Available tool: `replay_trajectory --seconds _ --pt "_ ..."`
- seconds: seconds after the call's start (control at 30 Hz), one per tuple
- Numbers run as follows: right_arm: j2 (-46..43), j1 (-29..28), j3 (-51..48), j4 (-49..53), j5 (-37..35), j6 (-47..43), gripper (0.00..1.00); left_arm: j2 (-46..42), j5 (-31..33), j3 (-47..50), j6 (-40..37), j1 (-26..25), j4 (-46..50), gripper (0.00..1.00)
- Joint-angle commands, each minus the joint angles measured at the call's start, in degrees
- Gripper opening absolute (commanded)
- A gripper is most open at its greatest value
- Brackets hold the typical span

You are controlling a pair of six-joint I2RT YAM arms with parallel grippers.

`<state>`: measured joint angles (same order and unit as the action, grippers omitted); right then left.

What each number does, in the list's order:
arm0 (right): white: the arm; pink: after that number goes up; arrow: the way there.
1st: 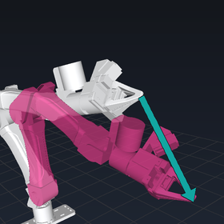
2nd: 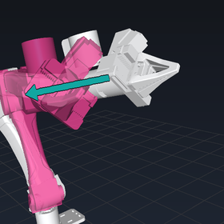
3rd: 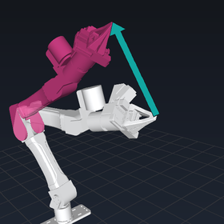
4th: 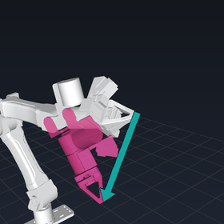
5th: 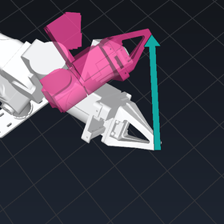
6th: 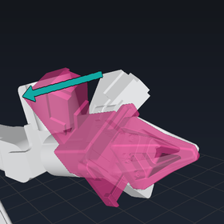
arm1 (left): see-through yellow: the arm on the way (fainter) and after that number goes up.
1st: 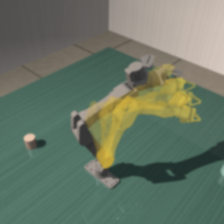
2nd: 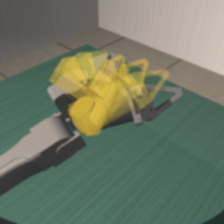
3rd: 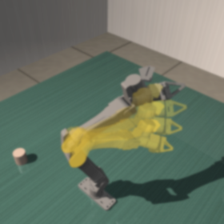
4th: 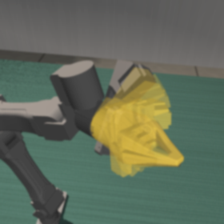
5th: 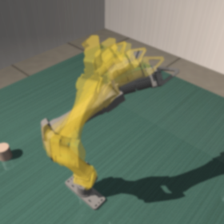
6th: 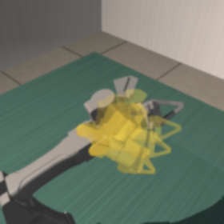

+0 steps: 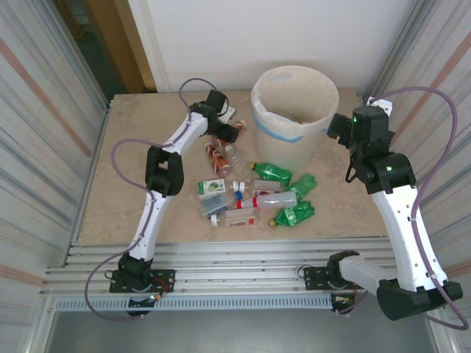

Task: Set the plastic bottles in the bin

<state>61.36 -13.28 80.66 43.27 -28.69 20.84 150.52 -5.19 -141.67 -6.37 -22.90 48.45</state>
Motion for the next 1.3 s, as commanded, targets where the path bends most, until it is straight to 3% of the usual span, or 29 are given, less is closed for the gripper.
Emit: replay_trajectory --seconds 0.0,0.17,0.3,0.43,0.7,0.9,1.27 --pt "-0.9 -0.5 -0.4 -1.1 -0.6 1.5 0.98 1.4 1.8 -2.1 -1.0 -0.1 2.5 0.76" --pt "-0.7 -0.6 -0.7 -1.5 -0.1 1.5 0.98 1.7 2.7 -2.1 -0.6 0.1 2.6 0.70" --pt "-0.7 -0.6 -1.0 -1.8 -0.2 1.6 0.98 1.4 3.3 -2.1 -0.1 0.5 2.5 0.57" --pt "-1.3 -0.6 -1.4 -2.5 0.5 1.4 0.98 0.2 3.9 -1.9 0.7 0.8 2.1 0.50" --pt "-2.0 -0.5 -2.0 -4.2 6.0 0.1 0.98 -9.6 5.4 6.0 4.5 0.9 -4.4 0.41" --pt "-0.7 -0.5 -1.0 -4.2 10.4 0.5 0.98 -21.3 5.8 18.4 7.4 1.0 -11.3 0.38" --pt "3.1 -0.9 0.0 -7.2 25.9 4.6 1.00 -51.3 4.0 53.6 13.4 -0.4 -31.6 0.33"
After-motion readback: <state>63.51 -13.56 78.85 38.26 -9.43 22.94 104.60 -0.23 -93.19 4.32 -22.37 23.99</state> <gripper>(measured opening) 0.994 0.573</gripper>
